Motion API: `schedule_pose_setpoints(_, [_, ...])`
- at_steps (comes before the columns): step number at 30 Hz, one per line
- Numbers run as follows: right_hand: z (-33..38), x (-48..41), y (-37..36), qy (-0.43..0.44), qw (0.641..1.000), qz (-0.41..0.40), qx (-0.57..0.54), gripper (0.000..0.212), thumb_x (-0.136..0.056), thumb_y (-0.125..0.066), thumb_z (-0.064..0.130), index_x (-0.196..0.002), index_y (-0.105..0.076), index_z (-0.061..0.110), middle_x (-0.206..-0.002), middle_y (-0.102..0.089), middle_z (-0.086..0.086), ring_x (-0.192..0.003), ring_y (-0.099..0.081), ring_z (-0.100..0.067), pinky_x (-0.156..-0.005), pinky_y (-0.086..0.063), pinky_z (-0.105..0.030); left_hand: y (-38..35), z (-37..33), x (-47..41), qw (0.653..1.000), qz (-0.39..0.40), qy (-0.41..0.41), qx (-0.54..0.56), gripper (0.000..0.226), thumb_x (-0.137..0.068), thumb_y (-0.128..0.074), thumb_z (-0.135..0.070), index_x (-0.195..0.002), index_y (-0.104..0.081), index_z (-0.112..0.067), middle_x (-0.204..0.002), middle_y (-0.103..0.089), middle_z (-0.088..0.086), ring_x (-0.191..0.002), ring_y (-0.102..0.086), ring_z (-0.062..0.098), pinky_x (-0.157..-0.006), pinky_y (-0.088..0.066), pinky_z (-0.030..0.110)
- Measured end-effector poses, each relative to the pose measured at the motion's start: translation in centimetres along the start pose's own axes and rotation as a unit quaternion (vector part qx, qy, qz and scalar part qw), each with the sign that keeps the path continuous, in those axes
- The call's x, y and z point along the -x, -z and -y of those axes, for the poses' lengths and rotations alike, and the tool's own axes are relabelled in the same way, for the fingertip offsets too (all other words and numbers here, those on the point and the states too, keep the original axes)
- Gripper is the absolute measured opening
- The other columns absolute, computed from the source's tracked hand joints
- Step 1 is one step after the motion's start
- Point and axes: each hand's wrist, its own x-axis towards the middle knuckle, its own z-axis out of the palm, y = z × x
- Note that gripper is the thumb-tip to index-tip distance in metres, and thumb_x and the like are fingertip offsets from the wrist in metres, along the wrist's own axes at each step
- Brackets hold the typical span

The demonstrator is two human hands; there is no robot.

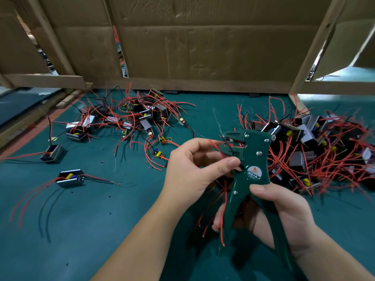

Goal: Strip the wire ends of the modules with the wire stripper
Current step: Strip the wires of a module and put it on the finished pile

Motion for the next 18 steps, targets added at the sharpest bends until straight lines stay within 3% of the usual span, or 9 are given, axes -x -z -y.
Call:
schedule_pose_setpoints(4, [-0.6, -0.5, -0.3, 0.025, 0.996, -0.082, 0.0, 0.071, -0.046, -0.09, 0.026, -0.102, -0.06, -0.006, -0.079, -0.058, -0.035, -0.064, -0.061, -0.048, -0.063, -0.051, -0.056, -0.2, 0.7, -0.1, 0.999, -0.034, 0.014, -0.032, 0.038, -0.057, -0.084, -0.019, -0.087, -0.063, -0.025, -0.067, -0.072, 0.0, -0.064, -0.07, 0.015, -0.062, -0.052, 0.021])
schedule_pose_setpoints(7, [-0.6, -0.6, -0.4, 0.027, 0.996, -0.084, 0.021, 0.067, -0.048, -0.09, 0.029, -0.101, -0.065, -0.003, -0.082, -0.061, -0.033, -0.066, -0.062, -0.046, -0.063, -0.052, -0.053, -0.2, 0.9, -0.2, 0.998, -0.044, 0.004, -0.041, 0.043, -0.062, -0.084, -0.018, -0.095, -0.057, -0.019, -0.068, -0.072, 0.001, -0.066, -0.07, 0.016, -0.064, -0.052, 0.021])
schedule_pose_setpoints(10, [-0.4, -0.4, -0.4, 0.026, 0.997, -0.07, 0.026, 0.062, -0.052, -0.088, 0.03, -0.101, -0.067, 0.0, -0.078, -0.06, -0.034, -0.066, -0.062, -0.046, -0.063, -0.053, -0.051, -0.4, 0.6, -0.3, 0.999, -0.032, 0.014, 0.028, 0.025, -0.069, -0.079, -0.005, -0.086, -0.063, -0.012, -0.065, -0.071, 0.002, -0.057, -0.067, 0.014, -0.058, -0.052, 0.02])
schedule_pose_setpoints(14, [-0.3, -0.2, -0.1, 0.029, 0.998, -0.053, 0.032, 0.072, -0.058, -0.083, 0.033, -0.121, -0.063, 0.006, -0.078, -0.061, -0.032, -0.07, -0.062, -0.047, -0.064, -0.052, -0.051, 0.2, 0.1, -0.8, 0.992, -0.054, 0.018, 0.114, 0.012, -0.056, -0.077, -0.022, -0.065, -0.07, -0.017, -0.072, -0.07, -0.005, -0.066, -0.063, 0.01, -0.072, -0.053, 0.029])
schedule_pose_setpoints(16, [-0.1, 0.0, 0.0, 0.034, 0.999, -0.035, 0.014, 0.074, -0.061, -0.081, 0.033, -0.126, -0.059, 0.007, -0.094, -0.065, -0.029, -0.072, -0.063, -0.045, -0.069, -0.052, -0.05, 0.6, -0.4, -1.0, 0.988, -0.075, 0.007, 0.133, 0.01, -0.055, -0.074, -0.03, -0.062, -0.072, -0.023, -0.074, -0.069, -0.009, -0.074, -0.064, 0.007, -0.071, -0.05, 0.018])
schedule_pose_setpoints(18, [0.3, 0.2, 0.0, 0.049, 0.999, -0.022, -0.001, 0.074, -0.064, -0.078, 0.033, -0.129, -0.056, 0.006, -0.122, -0.059, -0.026, -0.072, -0.063, -0.043, -0.072, -0.052, -0.051, 1.1, -0.8, -1.1, 0.984, -0.075, 0.007, 0.159, 0.007, -0.063, -0.068, -0.032, -0.064, -0.071, -0.026, -0.078, -0.069, -0.009, -0.083, -0.068, 0.009, -0.075, -0.05, 0.022])
